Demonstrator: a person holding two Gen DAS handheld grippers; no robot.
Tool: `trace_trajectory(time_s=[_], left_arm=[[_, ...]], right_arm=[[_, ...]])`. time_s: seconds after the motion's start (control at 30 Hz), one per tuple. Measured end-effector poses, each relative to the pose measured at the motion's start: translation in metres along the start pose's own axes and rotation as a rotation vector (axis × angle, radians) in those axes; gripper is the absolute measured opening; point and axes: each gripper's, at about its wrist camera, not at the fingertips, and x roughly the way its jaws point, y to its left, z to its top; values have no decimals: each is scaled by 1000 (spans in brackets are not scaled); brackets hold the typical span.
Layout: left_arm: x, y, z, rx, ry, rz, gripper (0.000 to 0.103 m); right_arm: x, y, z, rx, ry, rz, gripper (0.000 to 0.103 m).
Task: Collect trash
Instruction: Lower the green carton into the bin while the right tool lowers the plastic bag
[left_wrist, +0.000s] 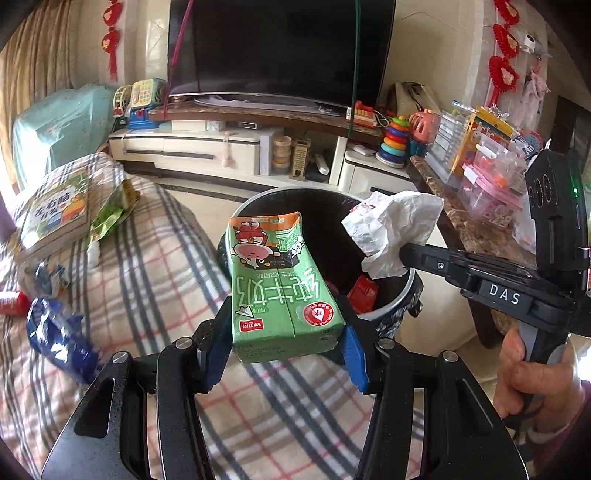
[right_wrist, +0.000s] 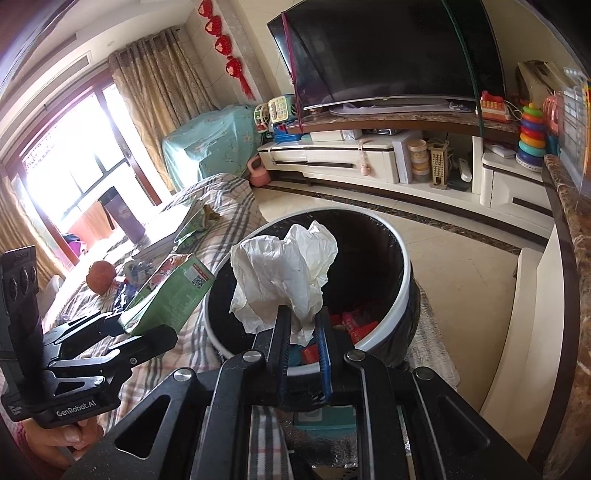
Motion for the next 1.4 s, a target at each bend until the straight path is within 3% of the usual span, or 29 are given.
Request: trace_trajectory(time_s=[1.4], left_arm=[[50,-3,34,11,52,2,51]], right_arm=[[29,-18,21,-11,60,-55,14]])
